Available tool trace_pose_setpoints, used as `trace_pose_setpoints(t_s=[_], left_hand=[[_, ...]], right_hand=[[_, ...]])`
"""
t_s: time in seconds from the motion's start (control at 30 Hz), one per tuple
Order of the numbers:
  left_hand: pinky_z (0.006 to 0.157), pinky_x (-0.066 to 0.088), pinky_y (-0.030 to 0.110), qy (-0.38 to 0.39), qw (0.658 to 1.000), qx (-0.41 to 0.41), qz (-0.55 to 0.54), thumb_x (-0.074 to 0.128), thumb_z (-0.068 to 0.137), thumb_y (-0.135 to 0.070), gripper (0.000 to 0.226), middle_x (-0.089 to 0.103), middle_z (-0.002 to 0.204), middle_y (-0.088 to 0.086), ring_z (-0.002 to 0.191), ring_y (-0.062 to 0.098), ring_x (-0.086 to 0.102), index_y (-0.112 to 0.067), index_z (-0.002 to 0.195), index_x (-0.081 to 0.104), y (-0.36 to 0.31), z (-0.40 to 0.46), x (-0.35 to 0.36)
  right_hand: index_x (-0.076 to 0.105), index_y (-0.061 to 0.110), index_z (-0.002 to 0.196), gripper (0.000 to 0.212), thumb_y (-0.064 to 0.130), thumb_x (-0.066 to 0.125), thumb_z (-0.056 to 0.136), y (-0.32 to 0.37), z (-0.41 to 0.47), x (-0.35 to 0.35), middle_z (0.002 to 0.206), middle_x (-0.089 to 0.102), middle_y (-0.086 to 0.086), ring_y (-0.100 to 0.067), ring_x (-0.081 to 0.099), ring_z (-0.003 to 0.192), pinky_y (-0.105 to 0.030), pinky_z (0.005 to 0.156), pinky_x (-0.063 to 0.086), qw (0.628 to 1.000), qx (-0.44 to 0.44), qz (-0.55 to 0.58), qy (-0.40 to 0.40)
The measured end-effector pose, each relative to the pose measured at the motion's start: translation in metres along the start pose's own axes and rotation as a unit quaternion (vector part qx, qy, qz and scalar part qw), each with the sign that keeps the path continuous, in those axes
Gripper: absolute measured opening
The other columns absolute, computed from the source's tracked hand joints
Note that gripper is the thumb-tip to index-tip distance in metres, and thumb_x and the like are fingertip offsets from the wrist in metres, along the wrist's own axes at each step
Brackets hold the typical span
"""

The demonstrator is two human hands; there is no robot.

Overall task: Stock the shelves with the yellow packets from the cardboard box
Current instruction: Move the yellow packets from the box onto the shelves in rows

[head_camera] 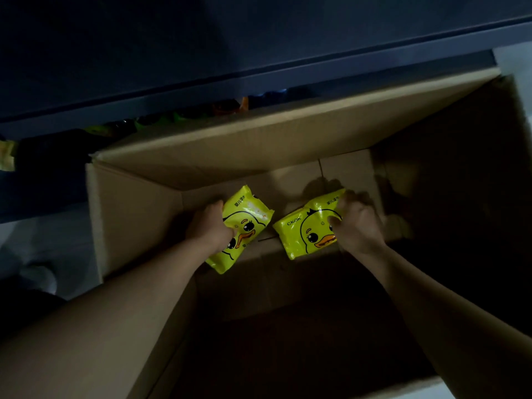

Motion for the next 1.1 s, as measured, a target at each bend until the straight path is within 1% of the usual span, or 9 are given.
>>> trace_pose_setpoints(t_s=[0.1, 0.23, 0.3, 0.43, 0.57, 0.73, 0.83, 1.0, 1.1], left_hand=[[0.106, 0.038, 0.039, 0.004, 1.000, -0.001, 0.001, 0.071, 0.083, -0.017, 0.067, 0.046, 0.140, 0.012, 0.130, 0.030, 0.043, -0.009, 0.140, 0.038, -0.001, 0.001, -0.001], [0.094, 0.046, 0.039, 0.001, 1.000, 0.006, -0.005, 0.073, 0.080, -0.017, 0.040, 0.058, 0.124, 0.011, 0.115, 0.031, 0.054, -0.009, 0.114, 0.054, 0.000, -0.001, -0.002], [0.093, 0.046, 0.038, -0.004, 1.000, 0.001, -0.009, 0.074, 0.080, -0.018, 0.036, 0.059, 0.121, 0.011, 0.113, 0.031, 0.055, -0.008, 0.109, 0.055, 0.000, -0.004, -0.004], [0.091, 0.046, 0.038, -0.012, 1.000, -0.005, -0.011, 0.074, 0.080, -0.019, 0.034, 0.059, 0.119, 0.012, 0.112, 0.030, 0.055, -0.008, 0.106, 0.056, -0.001, -0.014, -0.010], [0.103, 0.036, 0.036, -0.017, 1.000, 0.007, 0.005, 0.067, 0.087, -0.023, 0.059, 0.044, 0.140, 0.011, 0.130, 0.028, 0.041, -0.007, 0.137, 0.041, -0.008, -0.035, -0.025], [0.098, 0.043, 0.039, -0.058, 0.996, 0.051, 0.052, 0.062, 0.090, -0.028, 0.053, 0.051, 0.137, 0.011, 0.126, 0.030, 0.048, -0.010, 0.135, 0.040, -0.020, -0.073, -0.065], [0.093, 0.047, 0.041, -0.083, 0.992, 0.064, 0.066, 0.059, 0.092, -0.031, 0.047, 0.056, 0.129, 0.011, 0.120, 0.031, 0.052, -0.012, 0.130, 0.040, -0.028, -0.101, -0.096], [0.090, 0.046, 0.037, -0.130, 0.984, 0.105, 0.066, 0.060, 0.090, -0.030, 0.039, 0.060, 0.121, 0.010, 0.113, 0.031, 0.056, -0.014, 0.122, 0.044, -0.044, -0.159, -0.157], [0.084, 0.047, 0.037, -0.153, 0.978, 0.126, 0.066, 0.060, 0.091, -0.028, 0.038, 0.060, 0.118, 0.009, 0.108, 0.031, 0.058, -0.013, 0.120, 0.042, -0.055, -0.200, -0.196]], right_hand=[[0.033, 0.022, 0.142, 0.085, 0.028, 0.076, 0.068, 0.016, 0.007, 0.011, 0.145, 0.033, -0.009, -0.031, 0.030, 0.132, -0.041, 0.106, 0.028, 0.974, -0.190, -0.124, 0.023], [0.017, 0.017, 0.149, 0.109, 0.033, 0.081, 0.063, 0.021, 0.016, 0.021, 0.154, 0.018, -0.009, -0.032, 0.019, 0.140, -0.043, 0.113, 0.016, 0.948, -0.225, -0.215, 0.067], [0.019, 0.013, 0.148, 0.103, 0.035, 0.079, 0.067, 0.024, 0.017, 0.019, 0.153, 0.019, -0.013, -0.032, 0.023, 0.137, -0.039, 0.110, 0.021, 0.945, -0.227, -0.221, 0.082], [0.041, 0.020, 0.139, 0.064, 0.033, 0.068, 0.081, 0.022, 0.008, 0.013, 0.145, 0.036, -0.009, -0.026, 0.040, 0.130, -0.031, 0.102, 0.035, 0.951, -0.197, -0.175, 0.160], [0.044, 0.026, 0.136, 0.053, 0.026, 0.063, 0.087, 0.014, -0.011, 0.005, 0.135, 0.052, -0.007, -0.025, 0.052, 0.120, -0.030, 0.093, 0.042, 0.962, -0.152, -0.081, 0.210], [0.048, 0.024, 0.131, 0.045, 0.022, 0.060, 0.087, 0.018, -0.035, -0.046, 0.114, 0.063, -0.016, -0.033, 0.061, 0.104, -0.034, 0.078, 0.047, 0.978, -0.138, 0.006, 0.159], [0.049, 0.026, 0.119, 0.031, 0.027, 0.057, 0.089, 0.030, -0.048, -0.089, 0.106, 0.066, -0.012, -0.031, 0.063, 0.097, -0.029, 0.067, 0.039, 0.976, -0.181, 0.003, 0.122], [0.049, 0.022, 0.126, 0.038, 0.033, 0.054, 0.091, 0.058, -0.078, -0.179, 0.116, 0.063, -0.011, -0.030, 0.058, 0.108, -0.033, 0.081, 0.043, 0.970, -0.227, -0.011, 0.085], [0.045, 0.022, 0.128, 0.040, 0.028, 0.057, 0.090, 0.076, -0.102, -0.242, 0.111, 0.064, -0.008, -0.029, 0.060, 0.103, -0.036, 0.082, 0.046, 0.967, -0.249, 0.000, 0.045]])
Point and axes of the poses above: each hand's wrist, its own z-axis towards the middle knuckle, its own x-axis out of the palm, y = z × x, the point moved 4 cm from there along z, towards the middle knuckle
